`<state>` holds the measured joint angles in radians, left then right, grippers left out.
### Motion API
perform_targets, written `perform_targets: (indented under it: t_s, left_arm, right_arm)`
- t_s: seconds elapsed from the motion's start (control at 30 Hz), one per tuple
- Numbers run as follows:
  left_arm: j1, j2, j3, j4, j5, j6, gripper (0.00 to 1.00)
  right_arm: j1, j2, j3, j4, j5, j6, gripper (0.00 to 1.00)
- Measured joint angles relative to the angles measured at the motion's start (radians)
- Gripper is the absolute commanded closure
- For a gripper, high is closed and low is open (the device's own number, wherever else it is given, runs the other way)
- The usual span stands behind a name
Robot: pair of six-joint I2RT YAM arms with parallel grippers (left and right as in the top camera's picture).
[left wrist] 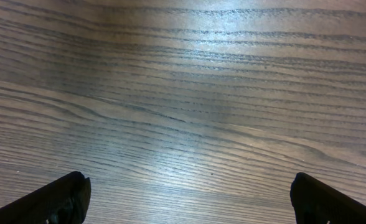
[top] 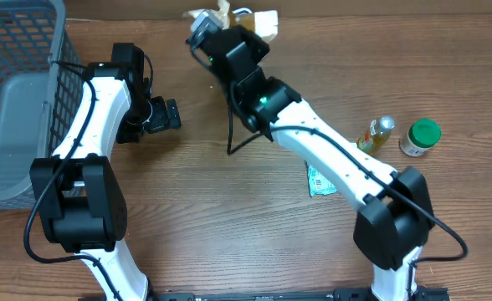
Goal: Scan the item barcode
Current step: 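Raise the held PanTree bag up to the white scanner, then hold the PanTree bag in front of the white scanner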
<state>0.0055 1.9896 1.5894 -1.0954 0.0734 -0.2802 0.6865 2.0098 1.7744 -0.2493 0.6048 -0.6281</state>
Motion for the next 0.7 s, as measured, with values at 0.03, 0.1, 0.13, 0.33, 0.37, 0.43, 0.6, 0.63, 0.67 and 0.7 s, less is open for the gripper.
perform_targets:
  t_s: [0.03, 0.1, 0.13, 0.33, 0.37, 0.43, 0.6, 0.63, 0.67, 0.7]
  left_arm:
    - [0.000, 0.000, 0.000, -0.001, 0.000, 0.000, 0.01]
    - [0.000, 0.000, 0.000, 0.000, 0.000, 0.000, 0.00]
    - [0.000, 0.000, 0.000, 0.000, 0.000, 0.000, 0.01]
    - [0.000, 0.000, 0.000, 0.000, 0.000, 0.000, 0.00]
    - [0.000, 0.000, 0.000, 0.000, 0.000, 0.000, 0.00]
    - [0.000, 0.000, 0.000, 0.000, 0.000, 0.000, 0.01]
    - [0.000, 0.000, 0.000, 0.000, 0.000, 0.000, 0.00]
    - [0.000, 0.000, 0.000, 0.000, 0.000, 0.000, 0.00]
    - [0.000, 0.000, 0.000, 0.000, 0.000, 0.000, 0.00]
    - [0.000, 0.000, 0.000, 0.000, 0.000, 0.000, 0.00]
  right_arm:
    - [-0.009, 0.013, 0.000, 0.024, 0.002, -0.001, 0.96]
    - [-0.026, 0.038, 0.000, 0.065, 0.003, -0.005, 0.96]
    - [-0.033, 0.049, 0.000, 0.082, 0.004, -0.005, 0.96]
    - [-0.061, 0.106, 0.000, 0.150, 0.005, -0.008, 0.96]
    - [-0.064, 0.113, 0.000, 0.163, 0.006, -0.009, 0.96]
    - [-0.070, 0.126, 0.000, 0.193, 0.006, -0.010, 0.96]
    - [-0.076, 0.155, 0.000, 0.277, 0.008, -0.012, 0.96]
    - [-0.076, 0.163, 0.000, 0.299, 0.009, -0.011, 0.96]
    - [-0.076, 0.171, 0.000, 0.319, 0.009, -0.011, 0.96]
    - [-0.076, 0.178, 0.000, 0.334, 0.009, -0.012, 0.96]
